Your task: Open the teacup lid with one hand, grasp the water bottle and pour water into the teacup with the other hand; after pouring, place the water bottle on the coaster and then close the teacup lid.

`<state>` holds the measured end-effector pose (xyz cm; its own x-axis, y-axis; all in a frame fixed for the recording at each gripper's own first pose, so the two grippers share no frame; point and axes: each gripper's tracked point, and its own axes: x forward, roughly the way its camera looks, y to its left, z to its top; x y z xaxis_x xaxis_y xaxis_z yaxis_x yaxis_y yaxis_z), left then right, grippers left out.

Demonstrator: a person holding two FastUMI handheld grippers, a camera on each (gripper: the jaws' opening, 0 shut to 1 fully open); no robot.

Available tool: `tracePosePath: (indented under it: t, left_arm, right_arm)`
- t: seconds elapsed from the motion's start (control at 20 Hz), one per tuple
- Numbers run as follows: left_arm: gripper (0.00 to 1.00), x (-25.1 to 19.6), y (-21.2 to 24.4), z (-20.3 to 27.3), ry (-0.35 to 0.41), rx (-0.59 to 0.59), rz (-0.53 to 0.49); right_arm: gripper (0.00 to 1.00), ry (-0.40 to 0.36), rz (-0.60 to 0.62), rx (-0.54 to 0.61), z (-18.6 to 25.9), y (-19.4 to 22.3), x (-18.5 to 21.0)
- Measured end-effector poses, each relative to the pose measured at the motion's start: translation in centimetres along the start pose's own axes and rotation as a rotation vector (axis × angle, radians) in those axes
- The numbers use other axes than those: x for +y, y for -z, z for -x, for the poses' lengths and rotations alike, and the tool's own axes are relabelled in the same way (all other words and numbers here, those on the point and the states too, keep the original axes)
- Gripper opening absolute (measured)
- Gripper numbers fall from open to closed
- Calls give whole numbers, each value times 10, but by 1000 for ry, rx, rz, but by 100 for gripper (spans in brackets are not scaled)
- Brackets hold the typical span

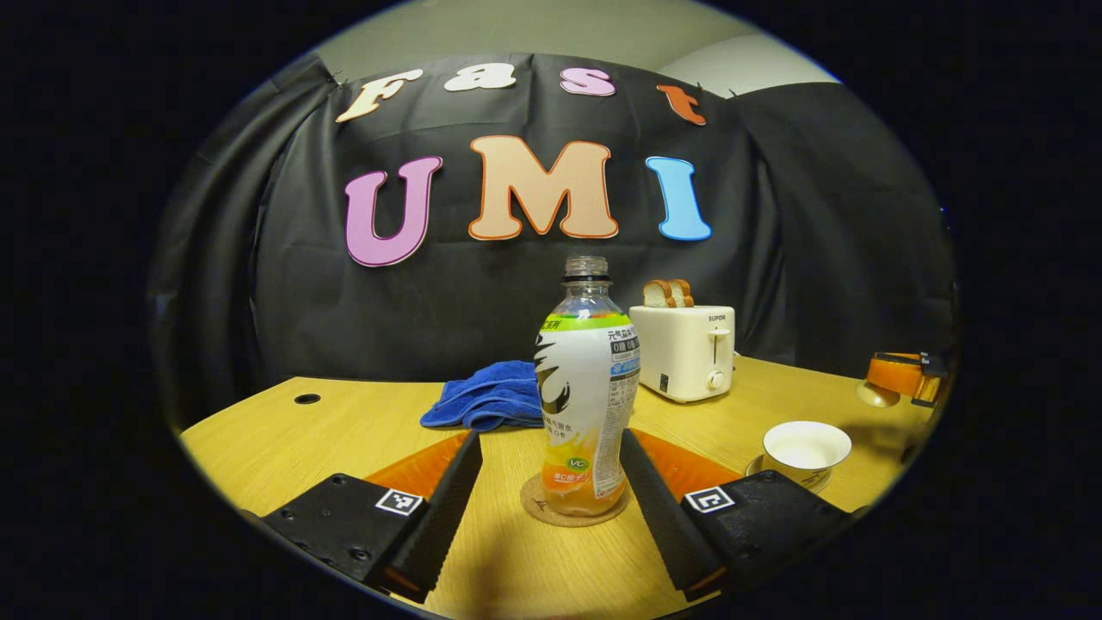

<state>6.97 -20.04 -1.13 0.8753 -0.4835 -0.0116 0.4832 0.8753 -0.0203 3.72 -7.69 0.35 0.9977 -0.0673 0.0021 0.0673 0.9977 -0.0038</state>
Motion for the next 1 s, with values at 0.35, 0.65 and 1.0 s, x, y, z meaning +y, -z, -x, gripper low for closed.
tracePosePath:
  t: [0.35, 0.65, 1.0]
  left_arm:
    - [94, 25, -3, 28, -78, -32, -2]
    - [94, 45, -3, 45, -127, -34, -1]
    - [94, 54, -2, 48, -131, -32, -3]
  right_arm:
    - [32, -134, -1, 11, -24, 3, 56]
    - [34, -303, -3, 22, -32, 6, 113]
    - [32, -373, 30, 157, -39, 27, 134]
